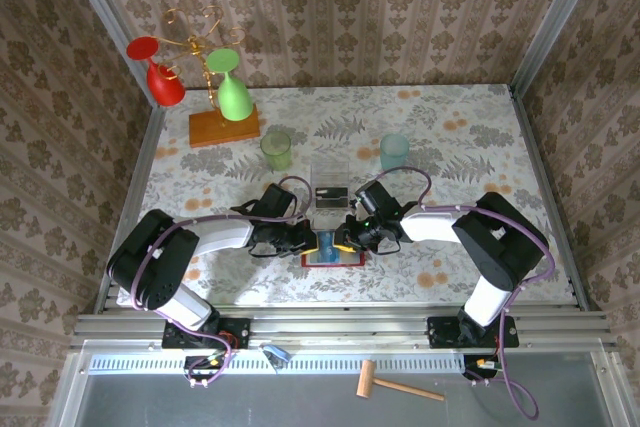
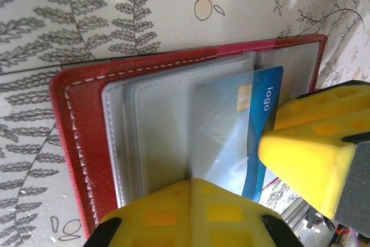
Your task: Take the credit cards out of the card holder
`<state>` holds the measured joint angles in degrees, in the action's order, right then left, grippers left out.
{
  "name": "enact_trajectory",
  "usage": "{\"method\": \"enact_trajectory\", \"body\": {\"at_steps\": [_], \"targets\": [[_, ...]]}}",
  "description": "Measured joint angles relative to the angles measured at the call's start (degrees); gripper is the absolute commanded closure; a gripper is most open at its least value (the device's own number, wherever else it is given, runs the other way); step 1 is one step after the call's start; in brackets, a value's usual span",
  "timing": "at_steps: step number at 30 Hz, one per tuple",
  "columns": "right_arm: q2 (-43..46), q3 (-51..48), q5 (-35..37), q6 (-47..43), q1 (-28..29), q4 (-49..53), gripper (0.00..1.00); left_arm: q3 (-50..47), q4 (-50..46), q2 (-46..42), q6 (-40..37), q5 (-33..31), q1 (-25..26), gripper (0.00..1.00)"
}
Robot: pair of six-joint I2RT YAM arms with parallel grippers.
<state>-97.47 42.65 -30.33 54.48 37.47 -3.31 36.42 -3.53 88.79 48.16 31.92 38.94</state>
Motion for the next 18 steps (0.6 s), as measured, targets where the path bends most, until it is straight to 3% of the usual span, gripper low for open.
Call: {"method": "enact_trajectory", "body": {"at_steps": [18], "targets": [[1.8, 0.0, 0.0, -0.8, -1.0, 1.8, 0.9, 0.0, 0.0, 0.0, 0.0, -0.2, 0.0, 0.96]]}}
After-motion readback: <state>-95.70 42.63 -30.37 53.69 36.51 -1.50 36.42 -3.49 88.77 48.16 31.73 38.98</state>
